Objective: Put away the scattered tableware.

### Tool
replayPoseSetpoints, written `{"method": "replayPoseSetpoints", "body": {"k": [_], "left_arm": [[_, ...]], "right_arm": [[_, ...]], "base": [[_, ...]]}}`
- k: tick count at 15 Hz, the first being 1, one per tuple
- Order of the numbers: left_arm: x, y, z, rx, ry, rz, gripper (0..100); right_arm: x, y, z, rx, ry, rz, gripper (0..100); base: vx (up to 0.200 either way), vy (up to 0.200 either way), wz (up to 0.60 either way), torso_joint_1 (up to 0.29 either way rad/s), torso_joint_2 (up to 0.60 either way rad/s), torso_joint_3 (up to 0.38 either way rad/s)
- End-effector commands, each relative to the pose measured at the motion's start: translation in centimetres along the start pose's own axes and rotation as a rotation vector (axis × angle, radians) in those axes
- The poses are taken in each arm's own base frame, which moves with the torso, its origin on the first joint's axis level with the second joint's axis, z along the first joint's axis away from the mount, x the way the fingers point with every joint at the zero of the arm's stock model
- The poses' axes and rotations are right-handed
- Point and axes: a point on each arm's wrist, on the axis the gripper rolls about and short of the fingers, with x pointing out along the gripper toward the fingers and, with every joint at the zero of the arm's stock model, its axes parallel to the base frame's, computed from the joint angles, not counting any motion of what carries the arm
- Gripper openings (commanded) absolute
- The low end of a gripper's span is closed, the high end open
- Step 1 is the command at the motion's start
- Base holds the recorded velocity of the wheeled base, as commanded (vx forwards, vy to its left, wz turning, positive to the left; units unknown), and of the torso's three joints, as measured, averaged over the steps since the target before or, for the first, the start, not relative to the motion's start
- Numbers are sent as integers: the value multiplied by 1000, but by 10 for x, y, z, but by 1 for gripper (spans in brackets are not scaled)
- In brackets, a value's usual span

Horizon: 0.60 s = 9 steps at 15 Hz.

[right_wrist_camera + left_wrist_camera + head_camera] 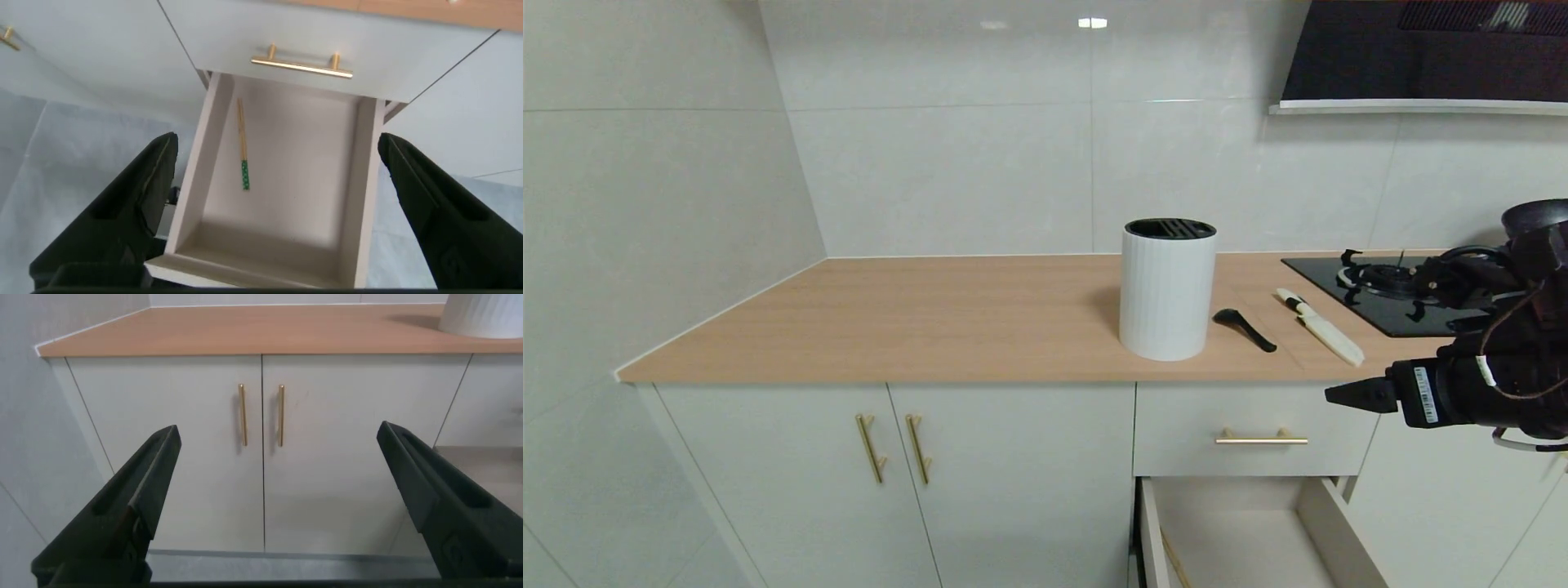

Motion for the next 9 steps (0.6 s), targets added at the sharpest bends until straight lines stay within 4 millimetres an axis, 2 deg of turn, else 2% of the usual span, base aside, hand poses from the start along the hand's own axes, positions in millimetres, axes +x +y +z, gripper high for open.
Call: {"method": "replayPoseSetpoints", "body": {"k": [1,3,5,7,8,9], "left_arm": [[0,0,0,0,0,1,100],[0,0,0,0,0,1,100],[0,0,0,0,0,1,100],[0,0,0,0,0,1,100],[0,0,0,0,0,1,100],[0,0,0,0,0,1,100]], "right_arm": [[10,0,4,-11,-12,1,100],[46,-16,16,-31,-72,-37,100],[85,-37,40,-25,-141,4,100],[117,-45,63,-25,-160,21,100],[125,-46,66,-37,-160,21,100],[150,-48,63,-79,-132,19,100]], "base": [[0,0,0,36,-66,-41],[0,0,0,0,0,0],[0,0,0,0,0,0],[0,0,0,0,0,0],[0,0,0,0,0,0],[0,0,0,0,0,0]]}}
